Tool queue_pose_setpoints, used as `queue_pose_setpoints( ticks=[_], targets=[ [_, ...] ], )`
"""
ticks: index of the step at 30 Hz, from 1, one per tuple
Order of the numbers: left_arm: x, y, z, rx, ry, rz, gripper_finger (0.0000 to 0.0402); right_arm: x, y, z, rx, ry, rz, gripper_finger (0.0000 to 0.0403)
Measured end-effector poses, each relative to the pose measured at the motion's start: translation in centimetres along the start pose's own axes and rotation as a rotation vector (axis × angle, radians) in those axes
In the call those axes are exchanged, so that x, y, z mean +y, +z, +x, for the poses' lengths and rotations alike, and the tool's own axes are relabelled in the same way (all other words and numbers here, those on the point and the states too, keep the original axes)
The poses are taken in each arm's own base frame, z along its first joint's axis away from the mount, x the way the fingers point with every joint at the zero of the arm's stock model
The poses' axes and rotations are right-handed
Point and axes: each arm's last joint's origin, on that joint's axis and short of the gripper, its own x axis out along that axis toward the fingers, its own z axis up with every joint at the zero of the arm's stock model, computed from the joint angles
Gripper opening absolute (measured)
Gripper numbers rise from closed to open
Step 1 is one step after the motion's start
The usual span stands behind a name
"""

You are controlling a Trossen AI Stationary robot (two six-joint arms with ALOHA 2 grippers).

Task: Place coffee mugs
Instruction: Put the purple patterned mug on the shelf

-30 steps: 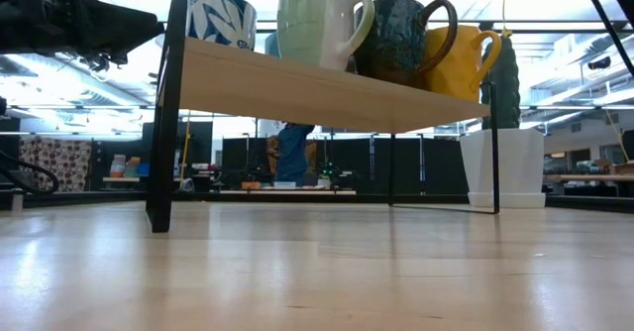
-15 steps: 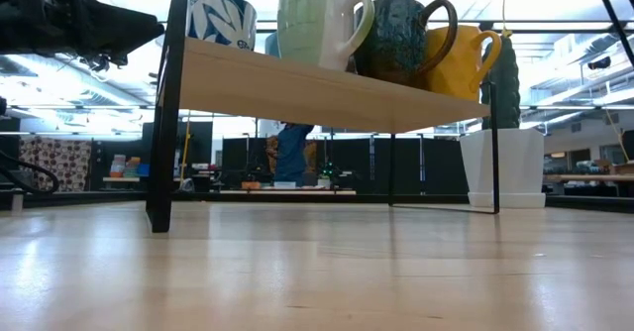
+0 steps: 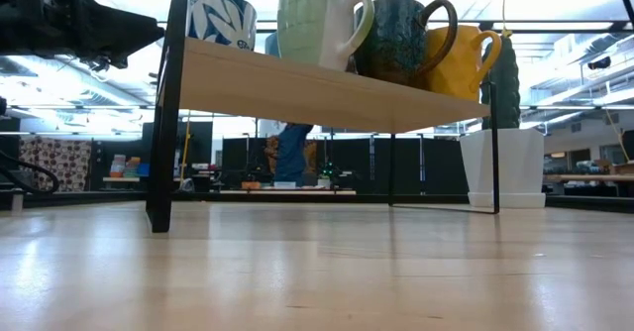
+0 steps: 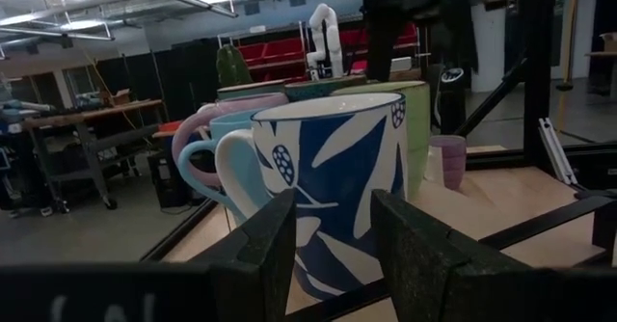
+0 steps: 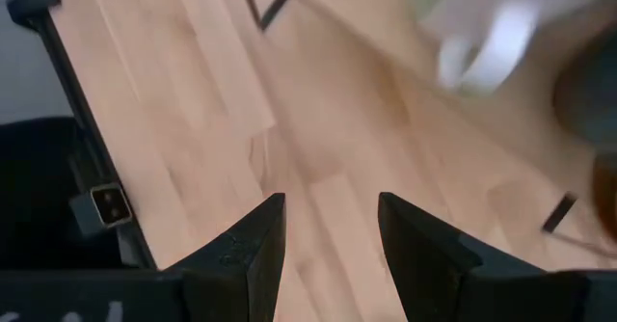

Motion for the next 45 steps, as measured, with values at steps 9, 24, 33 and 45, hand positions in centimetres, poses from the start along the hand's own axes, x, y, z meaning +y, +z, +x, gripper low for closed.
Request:
queue_pose_setpoints(
  ticks=[9,24,33,45],
  targets=[
    [0.0,-0.1,0.0,0.007,-0.001,-0.026,0.0141,0.9,-3.4,3.4,0.196,-0.059,-0.018,0.0168],
    [0.0,-0.1,0.0,0.008,-0.001,-0.015,0.0141,-5.7,-9.4,4.0,0.399,-0.197,0.290,0.0153],
    [0.0,-0.1,0.0,0.008,-0.001,-0.014,0.0141,-8.4,-12.6,6.4,0.454,-0.216,0.350,0.0153],
    [0.0,-0.1,0.0,0.006,0.000,-0.014,0.0141,-12.1,-14.6,9.3,0.524,-0.268,0.390,0.0155]
  ],
)
